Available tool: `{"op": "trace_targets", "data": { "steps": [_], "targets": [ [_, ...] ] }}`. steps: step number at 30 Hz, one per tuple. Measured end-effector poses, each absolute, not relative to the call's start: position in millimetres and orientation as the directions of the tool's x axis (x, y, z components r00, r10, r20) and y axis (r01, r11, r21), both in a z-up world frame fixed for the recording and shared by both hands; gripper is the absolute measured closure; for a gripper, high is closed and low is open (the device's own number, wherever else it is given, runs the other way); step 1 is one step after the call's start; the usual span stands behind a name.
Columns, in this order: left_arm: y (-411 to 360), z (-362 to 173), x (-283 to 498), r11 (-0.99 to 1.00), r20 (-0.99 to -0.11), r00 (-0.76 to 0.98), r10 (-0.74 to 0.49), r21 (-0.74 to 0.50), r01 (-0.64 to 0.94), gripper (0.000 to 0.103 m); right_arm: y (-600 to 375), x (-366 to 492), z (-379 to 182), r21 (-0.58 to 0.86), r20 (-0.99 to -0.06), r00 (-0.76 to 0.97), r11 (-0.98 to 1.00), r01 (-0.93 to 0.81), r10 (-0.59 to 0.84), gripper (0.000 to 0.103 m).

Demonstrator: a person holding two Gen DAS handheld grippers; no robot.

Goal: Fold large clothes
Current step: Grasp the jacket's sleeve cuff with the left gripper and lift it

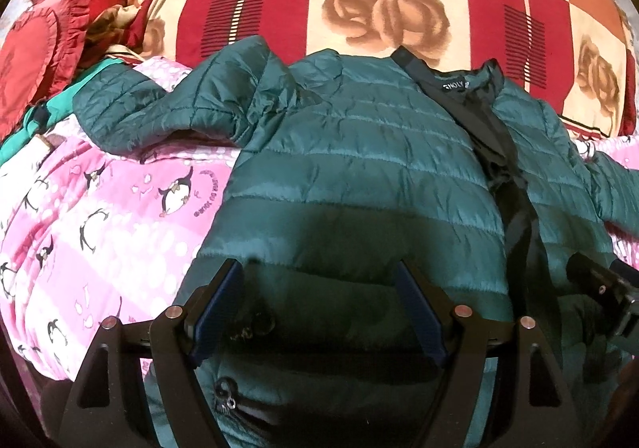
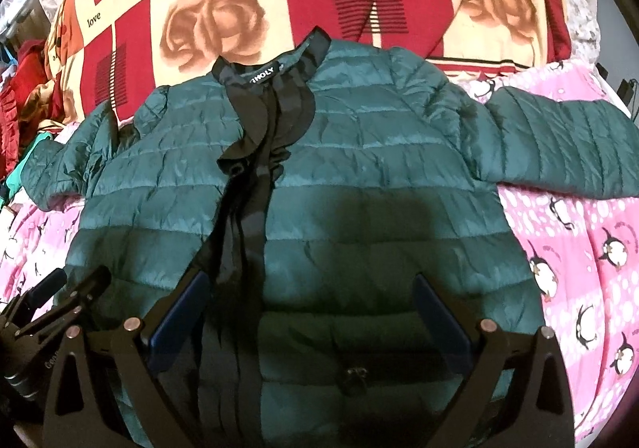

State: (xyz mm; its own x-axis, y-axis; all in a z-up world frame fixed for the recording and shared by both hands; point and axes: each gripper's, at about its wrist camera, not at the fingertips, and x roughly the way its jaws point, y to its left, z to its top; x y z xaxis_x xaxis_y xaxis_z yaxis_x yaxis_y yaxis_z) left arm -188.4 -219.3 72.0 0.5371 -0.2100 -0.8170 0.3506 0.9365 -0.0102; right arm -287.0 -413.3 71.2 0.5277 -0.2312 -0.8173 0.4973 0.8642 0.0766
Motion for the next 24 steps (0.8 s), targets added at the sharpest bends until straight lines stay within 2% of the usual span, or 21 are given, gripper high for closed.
{"op": "trace_targets", "data": {
  "steps": [24],
  "targets": [
    [-172.7, 86.2, -110.5, 0.979, -0.803, 0.580, -0.138, -0.021, 0.205, 0.051, -418.2, -231.4, 62.3, 0.081, -0.825, 0.532, 0.890, 0.448, -0.193, 0.000]
  ]
}}
